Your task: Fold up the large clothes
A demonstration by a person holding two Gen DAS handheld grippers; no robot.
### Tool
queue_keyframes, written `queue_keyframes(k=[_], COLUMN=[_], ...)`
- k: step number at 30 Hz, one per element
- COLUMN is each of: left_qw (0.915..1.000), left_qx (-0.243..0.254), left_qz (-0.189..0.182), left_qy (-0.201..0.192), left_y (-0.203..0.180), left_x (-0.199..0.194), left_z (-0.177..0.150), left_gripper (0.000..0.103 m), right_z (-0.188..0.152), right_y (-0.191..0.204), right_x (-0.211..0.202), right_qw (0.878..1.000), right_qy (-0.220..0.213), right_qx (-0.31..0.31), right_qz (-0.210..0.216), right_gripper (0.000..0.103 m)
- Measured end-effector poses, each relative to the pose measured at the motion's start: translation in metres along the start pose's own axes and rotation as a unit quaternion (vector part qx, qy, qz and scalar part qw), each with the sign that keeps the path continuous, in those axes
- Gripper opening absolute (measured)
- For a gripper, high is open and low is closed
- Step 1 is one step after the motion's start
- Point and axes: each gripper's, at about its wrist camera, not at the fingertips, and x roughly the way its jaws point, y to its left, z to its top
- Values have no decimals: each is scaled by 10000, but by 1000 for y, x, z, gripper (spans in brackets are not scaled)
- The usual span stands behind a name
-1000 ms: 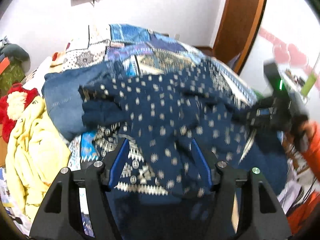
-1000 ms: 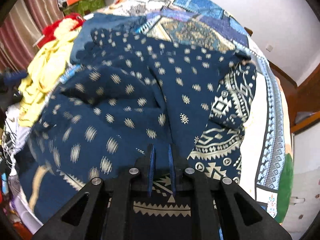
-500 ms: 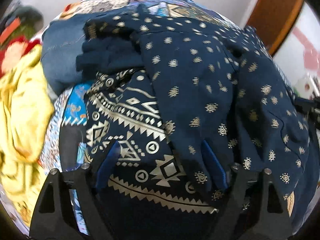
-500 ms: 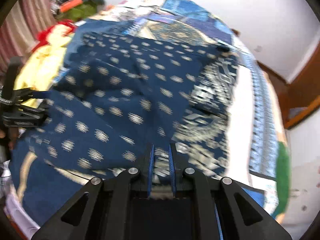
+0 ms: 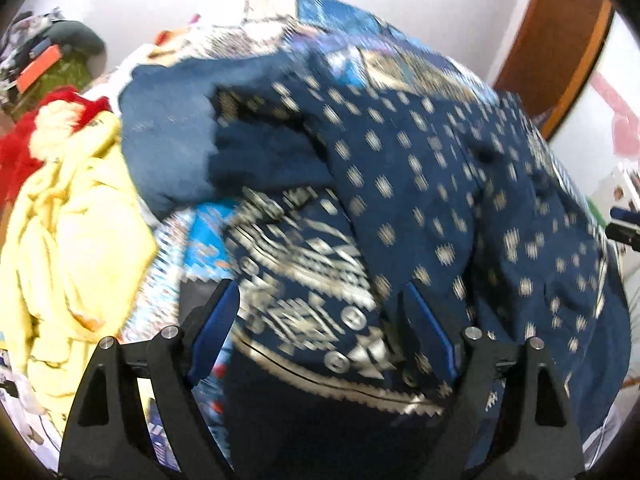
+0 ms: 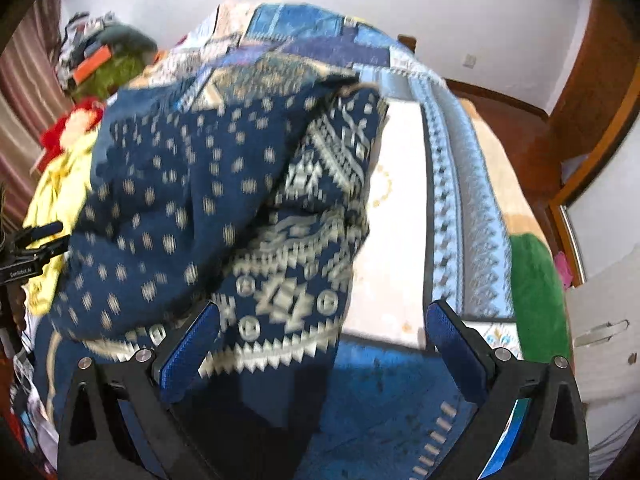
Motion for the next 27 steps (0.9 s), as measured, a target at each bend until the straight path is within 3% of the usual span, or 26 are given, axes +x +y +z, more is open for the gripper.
queue_keyframes(k=[5, 11, 17, 23, 25, 27], left_qw=[9991, 9966, 9940, 9893, 9873, 9877], left_qx=[-340, -820, -1077, -1293, -1354, -1328], left_qz=[228, 78, -171, -603, -785, -805], left_qy=[-141, -96, 87, 306, 282, 191], left_y=[36, 74, 91, 101, 101, 99], left_x=[-1, 23, 71, 124, 134, 138], left_z=[35, 68, 89, 103, 106, 108], left_gripper=[84, 84, 84, 79, 79, 79], right_z=[32, 69, 93, 109, 114, 120], right_y=[1, -6, -19, -38, -45, -49], right_x=[-3, 13, 57, 111, 126, 141], right_qw=[9994, 9986, 9980, 9905, 9842, 9758], right_qy=[-270, -377, -137, 198, 267, 357], right_qx=[93, 251, 509, 1073, 1309, 1496], right_qz=[203, 290, 350, 834, 1163, 1556], right_gripper=[102, 102, 102, 102, 98, 84])
